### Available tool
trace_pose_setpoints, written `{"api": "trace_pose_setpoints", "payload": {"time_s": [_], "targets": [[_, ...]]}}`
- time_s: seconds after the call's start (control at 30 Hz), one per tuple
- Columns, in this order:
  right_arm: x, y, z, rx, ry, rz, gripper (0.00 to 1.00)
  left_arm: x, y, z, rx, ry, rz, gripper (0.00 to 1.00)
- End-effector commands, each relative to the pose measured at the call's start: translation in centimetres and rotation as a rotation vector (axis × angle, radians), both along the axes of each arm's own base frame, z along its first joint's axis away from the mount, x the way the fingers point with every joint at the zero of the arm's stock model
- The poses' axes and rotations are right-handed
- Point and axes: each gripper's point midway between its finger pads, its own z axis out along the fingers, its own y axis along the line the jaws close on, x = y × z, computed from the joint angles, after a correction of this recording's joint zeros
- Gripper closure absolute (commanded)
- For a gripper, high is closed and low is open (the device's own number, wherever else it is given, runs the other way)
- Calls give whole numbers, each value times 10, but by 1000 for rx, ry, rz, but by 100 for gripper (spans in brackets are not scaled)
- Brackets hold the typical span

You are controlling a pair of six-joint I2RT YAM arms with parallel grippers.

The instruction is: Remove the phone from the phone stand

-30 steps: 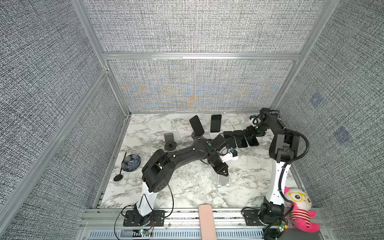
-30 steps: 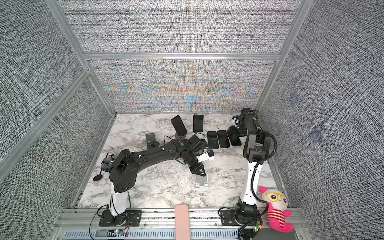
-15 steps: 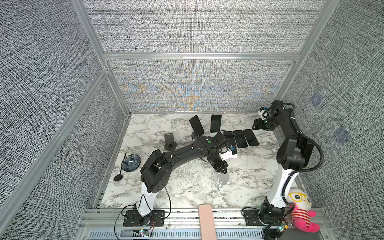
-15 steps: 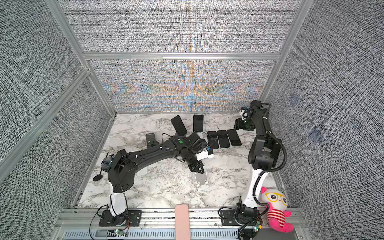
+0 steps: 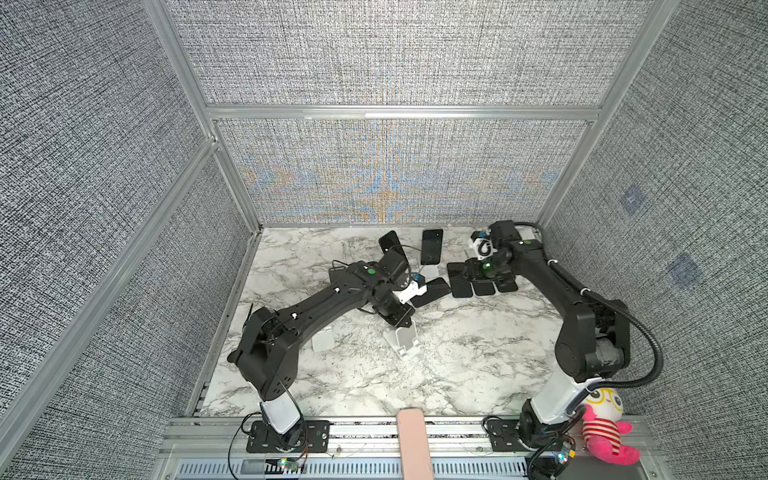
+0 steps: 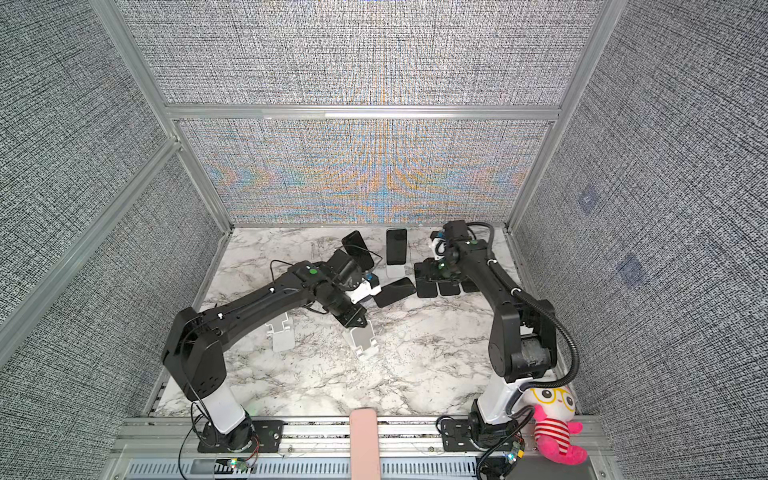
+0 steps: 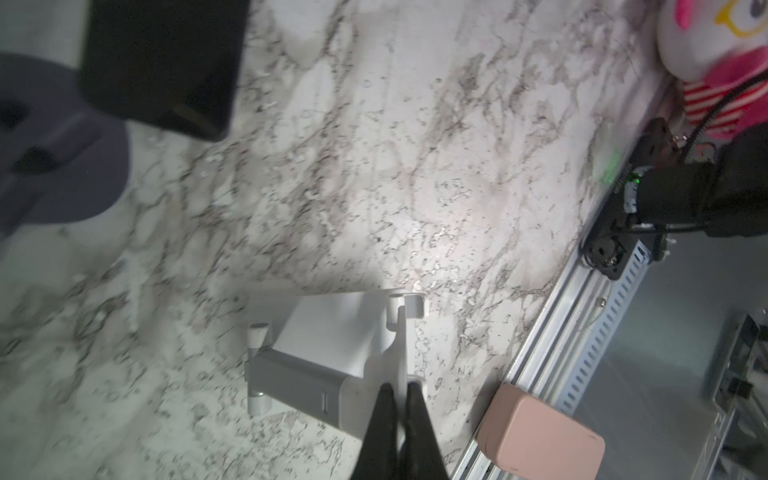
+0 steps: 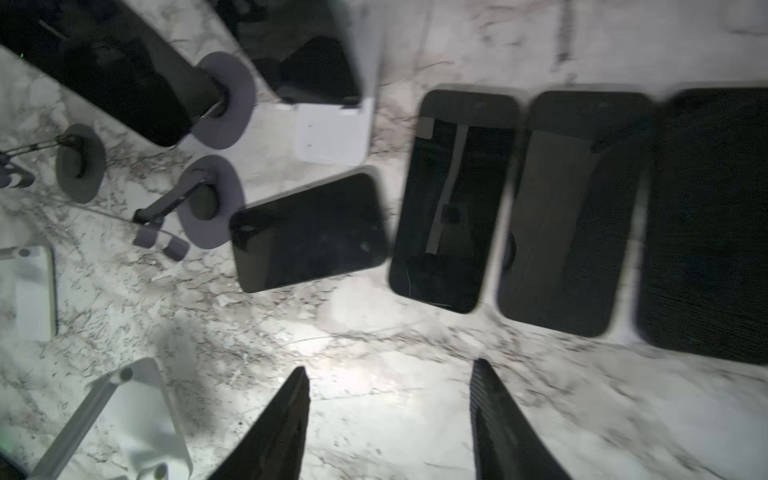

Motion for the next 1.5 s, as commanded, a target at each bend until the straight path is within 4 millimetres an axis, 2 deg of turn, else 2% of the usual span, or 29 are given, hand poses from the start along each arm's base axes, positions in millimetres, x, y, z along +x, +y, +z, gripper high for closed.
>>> {"api": "trace_pose_setpoints", "payload": {"time_s": [0.0,0.17,0.33,0.47,0.63,0.77,1.1,1.2,1.3,1.47], "targets": [[11,39,-1,55,-68,-30,59,23,20,0,27,-17,122,100],[13,86,-18,86,-112,-44,78,44,44,-1,15,-38,206,100],[22,116,-37,70,-125,-43,89,77,70,-5,-14,-51,347,100],[26,134,-52,15,-130,-34,95,93,79,-12,-3,-41,410,100],[39,138,-70,0,-123,-87,96,101,88,-15,-1,-41,456,98],[43,139,-83,-10,-109,-117,96,100,88,-12,-13,-41,455,75],[46,143,-108,-37,-72,-134,94,96,91,-6,-10,-39,460,50],[39,141,-115,-60,-50,-131,94,95,92,4,-19,-59,465,42],[27,136,-117,-92,-32,-125,94,94,93,18,-42,-87,468,42],[-8,122,-117,-112,6,-121,94,93,94,39,-79,-136,472,42]]}}
